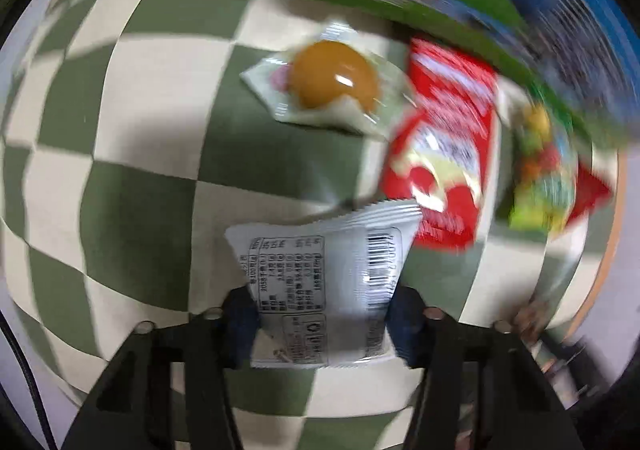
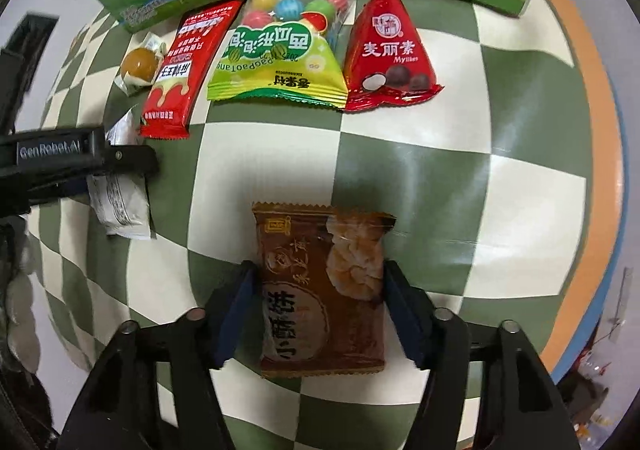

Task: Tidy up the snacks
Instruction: 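Carry both packets into the cardboard box and open both tools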

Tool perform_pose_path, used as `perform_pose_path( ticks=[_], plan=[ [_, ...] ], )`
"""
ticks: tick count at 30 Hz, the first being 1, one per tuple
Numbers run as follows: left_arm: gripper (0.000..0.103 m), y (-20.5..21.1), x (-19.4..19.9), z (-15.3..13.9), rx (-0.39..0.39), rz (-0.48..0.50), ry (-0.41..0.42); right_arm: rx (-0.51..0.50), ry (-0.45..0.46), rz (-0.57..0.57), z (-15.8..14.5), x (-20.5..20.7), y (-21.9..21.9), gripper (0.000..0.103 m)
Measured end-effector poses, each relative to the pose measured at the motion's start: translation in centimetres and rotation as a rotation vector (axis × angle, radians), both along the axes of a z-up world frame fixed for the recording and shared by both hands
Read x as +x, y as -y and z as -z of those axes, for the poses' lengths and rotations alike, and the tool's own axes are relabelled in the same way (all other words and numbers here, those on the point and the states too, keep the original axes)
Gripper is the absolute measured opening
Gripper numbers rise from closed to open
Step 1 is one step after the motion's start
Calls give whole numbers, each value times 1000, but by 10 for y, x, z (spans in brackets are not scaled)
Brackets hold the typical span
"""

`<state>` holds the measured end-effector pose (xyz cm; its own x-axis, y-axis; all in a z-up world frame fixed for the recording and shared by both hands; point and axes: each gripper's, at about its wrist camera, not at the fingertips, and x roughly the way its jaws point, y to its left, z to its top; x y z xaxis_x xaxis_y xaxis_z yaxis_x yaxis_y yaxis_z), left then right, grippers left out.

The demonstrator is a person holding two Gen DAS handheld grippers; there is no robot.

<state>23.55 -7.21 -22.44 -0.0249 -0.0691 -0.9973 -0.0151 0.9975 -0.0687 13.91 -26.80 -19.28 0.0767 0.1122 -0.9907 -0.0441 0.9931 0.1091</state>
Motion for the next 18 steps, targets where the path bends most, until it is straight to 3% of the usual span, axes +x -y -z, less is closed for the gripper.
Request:
perform_pose_path(
  ticks=[5,8,11,14,18],
  plan=[
    [49,37,-40,4,79,152,2,17,-14,-16,-2,-13,0,60],
    [50,54,-43,13,124,167,8,18,-20,-7,7,-15,1,62],
    [47,79,-45,19,118,137,17,-7,-23,-18,20,-14,-7,63],
    [44,64,-57,2,96,142,38,-33,1,-48,18,-14,-15,60],
    [44,76,-46,-36,46,140,82,5,55,-21,-5,-17,-22,60]
  ],
)
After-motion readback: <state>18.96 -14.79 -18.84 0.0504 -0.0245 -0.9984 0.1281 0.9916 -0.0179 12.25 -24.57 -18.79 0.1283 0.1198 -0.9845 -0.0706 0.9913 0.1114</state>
